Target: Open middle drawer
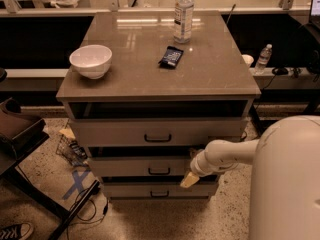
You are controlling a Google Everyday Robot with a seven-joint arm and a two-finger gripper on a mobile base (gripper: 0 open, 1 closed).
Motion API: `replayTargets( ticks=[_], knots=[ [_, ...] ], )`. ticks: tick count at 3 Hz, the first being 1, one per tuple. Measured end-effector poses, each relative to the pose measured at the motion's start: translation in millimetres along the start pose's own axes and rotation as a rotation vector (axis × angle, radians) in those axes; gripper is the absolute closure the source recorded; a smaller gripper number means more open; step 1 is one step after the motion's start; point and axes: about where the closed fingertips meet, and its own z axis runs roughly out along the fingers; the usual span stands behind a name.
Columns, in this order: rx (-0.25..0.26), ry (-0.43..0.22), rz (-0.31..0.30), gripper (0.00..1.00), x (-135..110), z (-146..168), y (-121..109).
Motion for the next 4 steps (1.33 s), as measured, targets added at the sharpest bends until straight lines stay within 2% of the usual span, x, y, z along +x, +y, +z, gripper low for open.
replayTargets(
  ticks=[1, 2, 3, 4],
  knots=[
    [0.01, 0.033, 0.018, 0.49, 16, -9, 4],
    [0.016, 0.057, 0.035, 0.71, 29, -23, 15],
    [0.017, 0.058, 0.035, 0.95, 28, -26, 14],
    [0.017, 0.058, 0.036, 1.0, 26, -29, 13]
  ],
)
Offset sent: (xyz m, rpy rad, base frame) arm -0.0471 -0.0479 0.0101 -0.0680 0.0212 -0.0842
